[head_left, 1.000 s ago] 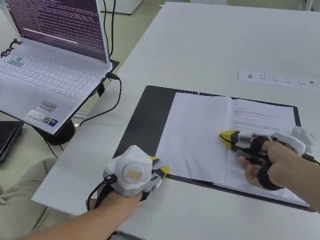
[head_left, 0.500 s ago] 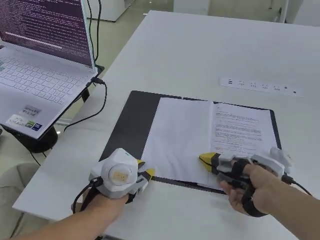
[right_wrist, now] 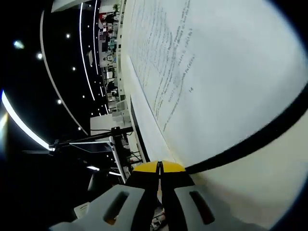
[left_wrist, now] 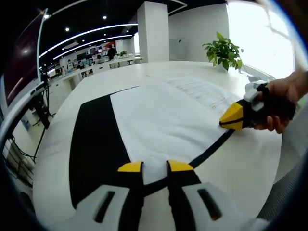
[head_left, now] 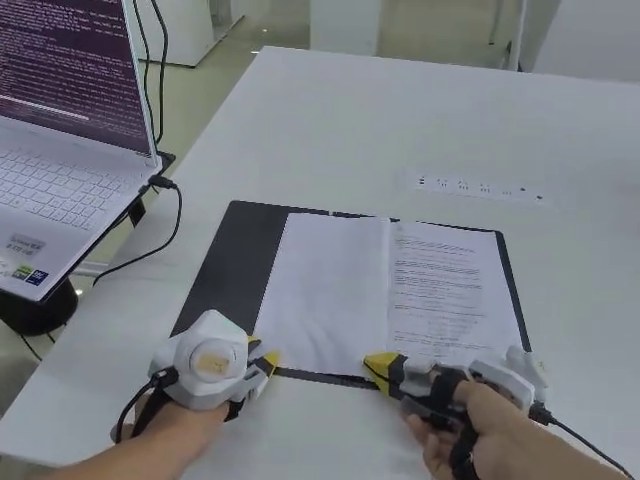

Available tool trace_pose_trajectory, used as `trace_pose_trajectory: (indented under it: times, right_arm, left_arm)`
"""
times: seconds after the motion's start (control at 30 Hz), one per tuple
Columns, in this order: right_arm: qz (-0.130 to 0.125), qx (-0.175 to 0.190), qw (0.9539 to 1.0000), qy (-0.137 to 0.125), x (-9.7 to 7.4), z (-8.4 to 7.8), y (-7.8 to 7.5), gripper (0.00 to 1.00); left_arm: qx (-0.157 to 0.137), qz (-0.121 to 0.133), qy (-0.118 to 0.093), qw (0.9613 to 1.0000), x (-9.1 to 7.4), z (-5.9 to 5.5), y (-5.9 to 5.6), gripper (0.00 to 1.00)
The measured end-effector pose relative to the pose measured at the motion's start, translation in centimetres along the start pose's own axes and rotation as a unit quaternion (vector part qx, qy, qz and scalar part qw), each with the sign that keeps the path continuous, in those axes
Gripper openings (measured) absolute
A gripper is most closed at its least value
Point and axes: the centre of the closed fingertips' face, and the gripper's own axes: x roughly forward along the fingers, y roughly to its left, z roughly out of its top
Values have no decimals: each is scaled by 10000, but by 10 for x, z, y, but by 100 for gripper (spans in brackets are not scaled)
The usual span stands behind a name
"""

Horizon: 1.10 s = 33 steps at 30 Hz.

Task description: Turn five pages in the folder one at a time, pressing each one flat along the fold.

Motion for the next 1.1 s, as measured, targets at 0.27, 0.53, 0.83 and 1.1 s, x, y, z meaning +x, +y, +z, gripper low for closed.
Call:
trace_pose_trajectory:
  times: [0.27,0.53,0.83,1.1]
  right_arm:
    - [102,-649,9978,107,-29,-37,23,0]
    - [221,-2407,9658,-939,-104,-17,71,3]
    - [-459,-4003,8859,-2301,-182,15,95,32]
    - [-1531,-5114,8069,-2528,-215,36,73,64]
  left_arm:
    - [-509,-227,516,9971,-4,0,-14,36]
    - [-1488,-341,206,9881,-51,25,-21,41]
    - [-1146,-122,-250,9930,-100,45,-17,60]
    - [-1103,-72,-597,9921,-125,61,-29,80]
